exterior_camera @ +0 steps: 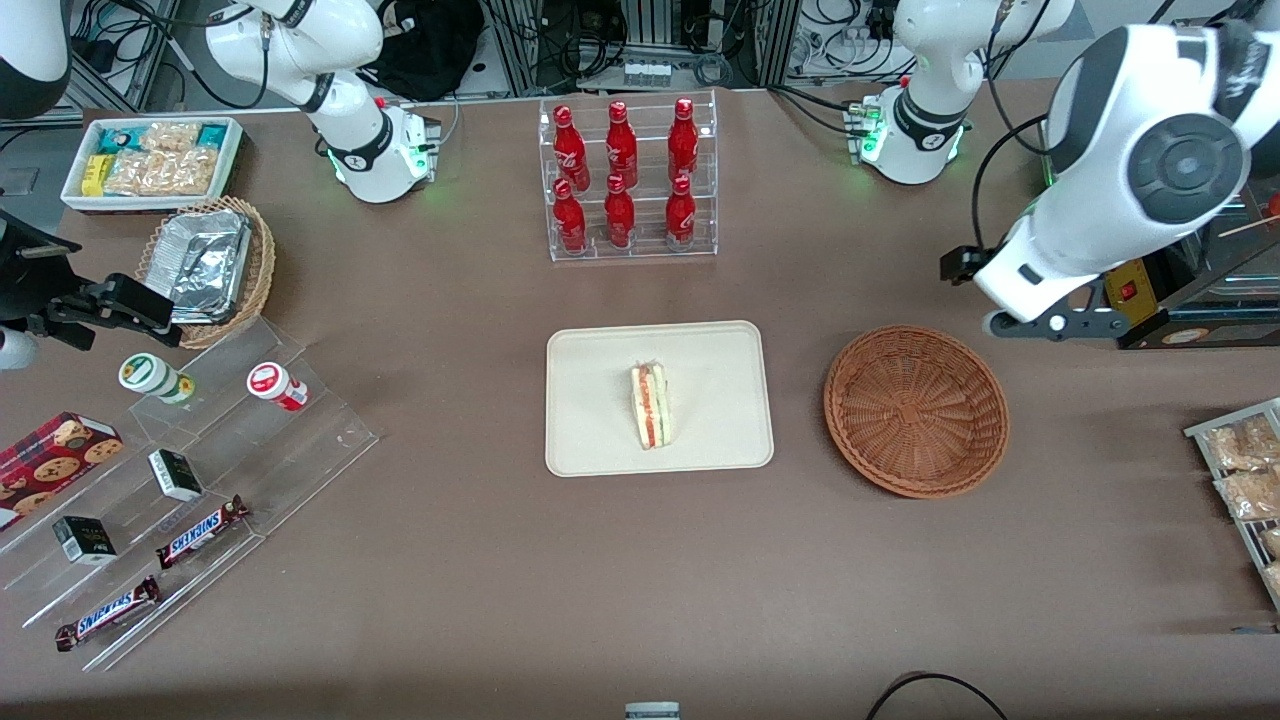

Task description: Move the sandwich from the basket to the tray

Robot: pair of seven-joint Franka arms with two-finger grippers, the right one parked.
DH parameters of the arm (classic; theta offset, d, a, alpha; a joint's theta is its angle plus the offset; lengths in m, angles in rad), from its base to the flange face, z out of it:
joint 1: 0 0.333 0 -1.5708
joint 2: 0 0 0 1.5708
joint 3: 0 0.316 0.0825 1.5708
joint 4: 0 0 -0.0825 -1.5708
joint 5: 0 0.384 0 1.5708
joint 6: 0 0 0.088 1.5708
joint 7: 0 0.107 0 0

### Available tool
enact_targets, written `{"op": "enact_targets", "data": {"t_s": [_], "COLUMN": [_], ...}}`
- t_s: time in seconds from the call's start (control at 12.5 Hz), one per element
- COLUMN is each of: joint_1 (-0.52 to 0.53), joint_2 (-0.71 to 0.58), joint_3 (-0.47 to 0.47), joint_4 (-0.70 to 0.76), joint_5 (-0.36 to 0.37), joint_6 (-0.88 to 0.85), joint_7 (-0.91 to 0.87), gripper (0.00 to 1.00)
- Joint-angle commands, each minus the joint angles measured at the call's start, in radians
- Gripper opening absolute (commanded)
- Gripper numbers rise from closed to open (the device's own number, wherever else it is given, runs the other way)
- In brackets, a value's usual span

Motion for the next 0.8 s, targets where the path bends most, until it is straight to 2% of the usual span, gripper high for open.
{"op": "enact_targets", "data": {"t_s": [0.0,0.32,0.72], "joint_1": [-0.033,-0.064,-0.067], "joint_2": [-0.057,-0.066,-0.066], "joint_3": [0.106,0.238,0.330], "joint_4": [-0.007,0.077,0.130], "joint_5": [-0.035,-0.029,-0.026], "joint_6": [-0.062,-0.113,-0.108], "joint_7": [0.120,0.197,0.205], "gripper": [1.00,1.00,1.00]}}
